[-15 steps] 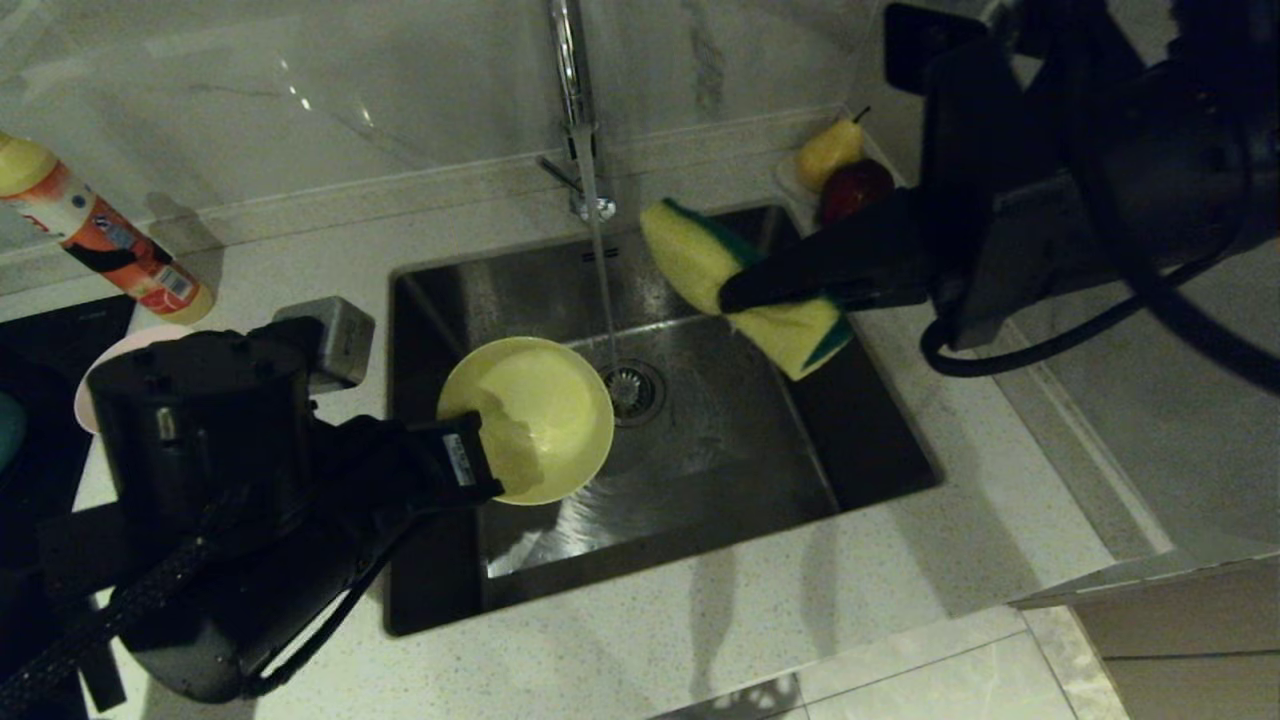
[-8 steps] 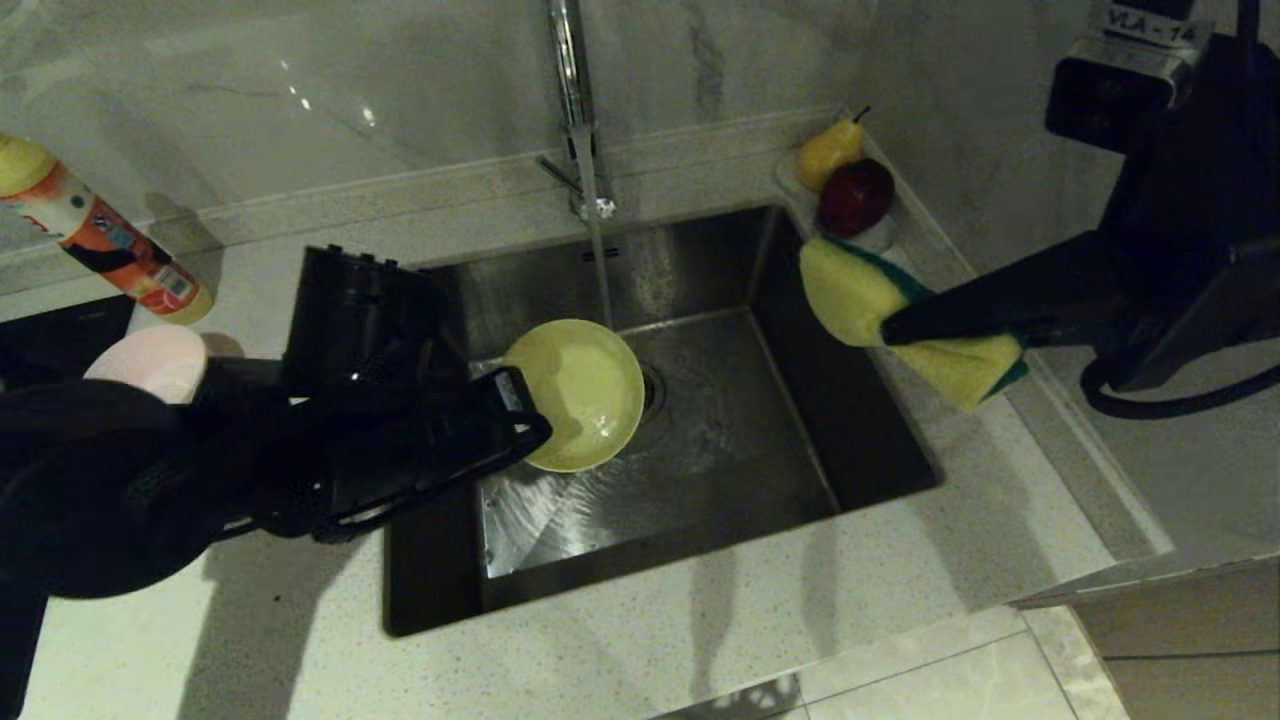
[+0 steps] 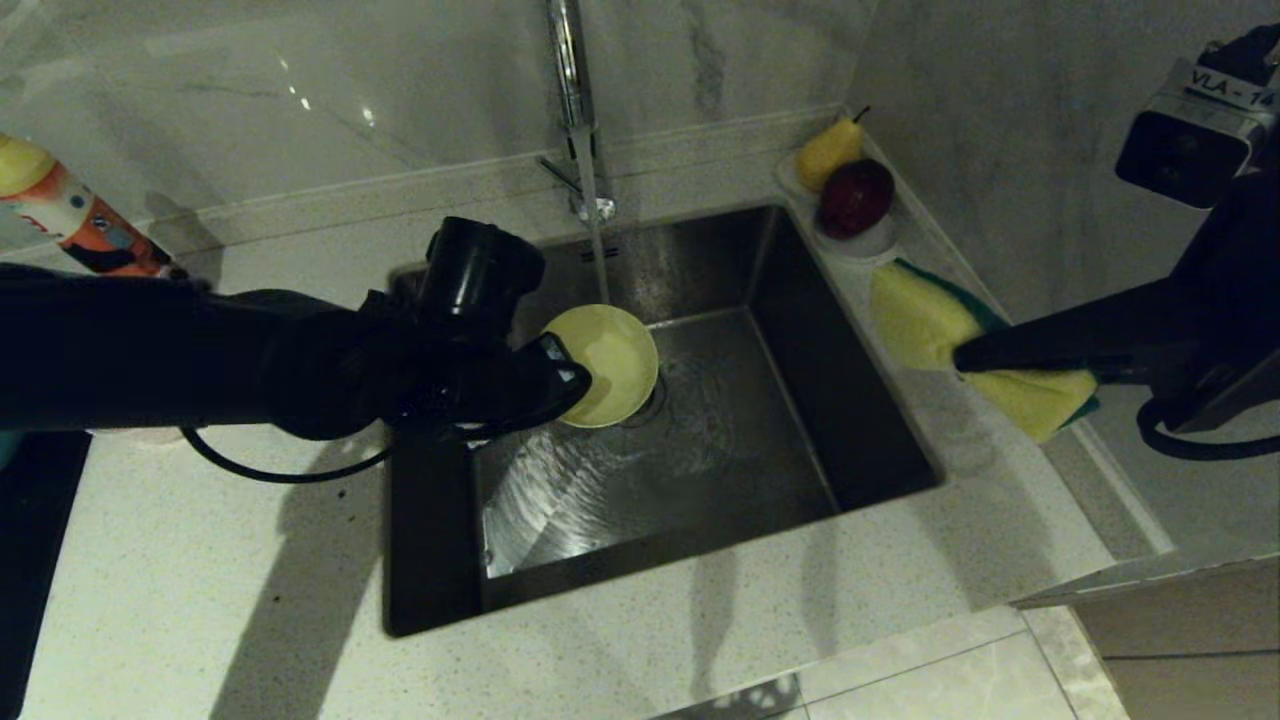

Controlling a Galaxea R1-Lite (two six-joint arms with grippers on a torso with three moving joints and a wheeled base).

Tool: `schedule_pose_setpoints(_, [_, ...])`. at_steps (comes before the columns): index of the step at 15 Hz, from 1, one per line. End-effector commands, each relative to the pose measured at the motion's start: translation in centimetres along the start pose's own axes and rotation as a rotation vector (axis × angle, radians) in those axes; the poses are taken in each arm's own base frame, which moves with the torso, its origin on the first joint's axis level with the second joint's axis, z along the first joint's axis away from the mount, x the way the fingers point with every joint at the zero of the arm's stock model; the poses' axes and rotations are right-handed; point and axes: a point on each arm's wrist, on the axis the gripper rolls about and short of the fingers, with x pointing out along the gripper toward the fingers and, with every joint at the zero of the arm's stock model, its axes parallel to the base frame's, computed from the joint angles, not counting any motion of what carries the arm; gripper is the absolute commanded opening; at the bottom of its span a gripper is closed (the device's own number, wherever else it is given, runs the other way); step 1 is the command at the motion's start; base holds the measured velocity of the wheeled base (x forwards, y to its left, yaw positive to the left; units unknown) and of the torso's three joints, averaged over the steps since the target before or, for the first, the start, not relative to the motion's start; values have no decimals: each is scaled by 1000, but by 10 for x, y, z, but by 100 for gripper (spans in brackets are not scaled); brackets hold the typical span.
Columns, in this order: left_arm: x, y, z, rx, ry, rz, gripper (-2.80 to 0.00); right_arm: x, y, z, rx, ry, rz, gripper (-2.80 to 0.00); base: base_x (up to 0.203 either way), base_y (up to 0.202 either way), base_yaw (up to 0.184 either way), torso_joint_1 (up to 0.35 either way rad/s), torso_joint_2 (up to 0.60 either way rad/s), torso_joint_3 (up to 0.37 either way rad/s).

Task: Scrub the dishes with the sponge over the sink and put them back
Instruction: Rinse the bowl

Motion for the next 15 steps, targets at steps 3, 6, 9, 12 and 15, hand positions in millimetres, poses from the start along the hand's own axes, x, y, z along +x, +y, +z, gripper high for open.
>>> schedule_pose_setpoints(3, [25, -5, 6, -51, 19, 50, -280, -1, -2, -4, 13, 6, -3, -280, 0, 0, 0, 0, 0, 0])
schedule_pose_setpoints(6, [29, -3, 19, -90, 0, 66, -280, -2, -2, -4, 13, 8, 0, -280, 0, 0, 0, 0, 0, 0])
schedule_pose_setpoints(9, [31, -3, 21, -99, -4, 67, -280, -2, -3, -6, 16, 11, -2, -280, 0, 0, 0, 0, 0, 0])
schedule_pose_setpoints(12, [30, -4, 24, -107, 17, 40, -280, -1, -3, -6, 16, 10, -5, -280, 0, 0, 0, 0, 0, 0])
schedule_pose_setpoints(15, [25, -2, 23, -119, 41, 57, -280, -1, -3, -6, 16, 10, -5, -280, 0, 0, 0, 0, 0, 0])
